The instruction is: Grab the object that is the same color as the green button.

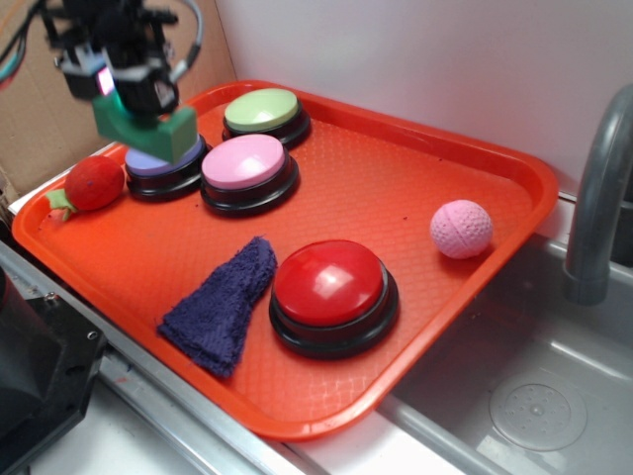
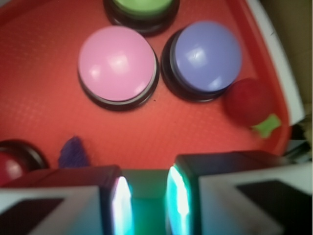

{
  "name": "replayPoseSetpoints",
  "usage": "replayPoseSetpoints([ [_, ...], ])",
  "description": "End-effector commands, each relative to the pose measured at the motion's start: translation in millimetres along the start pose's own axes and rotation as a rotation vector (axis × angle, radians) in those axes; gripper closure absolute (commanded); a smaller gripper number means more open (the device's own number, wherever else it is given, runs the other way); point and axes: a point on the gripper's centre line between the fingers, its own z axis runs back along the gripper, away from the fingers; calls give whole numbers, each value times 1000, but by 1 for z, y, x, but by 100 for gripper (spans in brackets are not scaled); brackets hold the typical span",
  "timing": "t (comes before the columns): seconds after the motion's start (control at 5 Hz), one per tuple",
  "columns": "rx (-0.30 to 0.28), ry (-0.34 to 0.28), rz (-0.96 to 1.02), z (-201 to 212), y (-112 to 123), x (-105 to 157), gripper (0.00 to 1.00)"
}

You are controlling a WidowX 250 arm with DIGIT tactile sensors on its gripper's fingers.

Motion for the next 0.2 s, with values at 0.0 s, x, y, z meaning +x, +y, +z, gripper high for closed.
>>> replayPoseSetpoints([
  [0.0,11,-53,-52,34,-8,7,100],
])
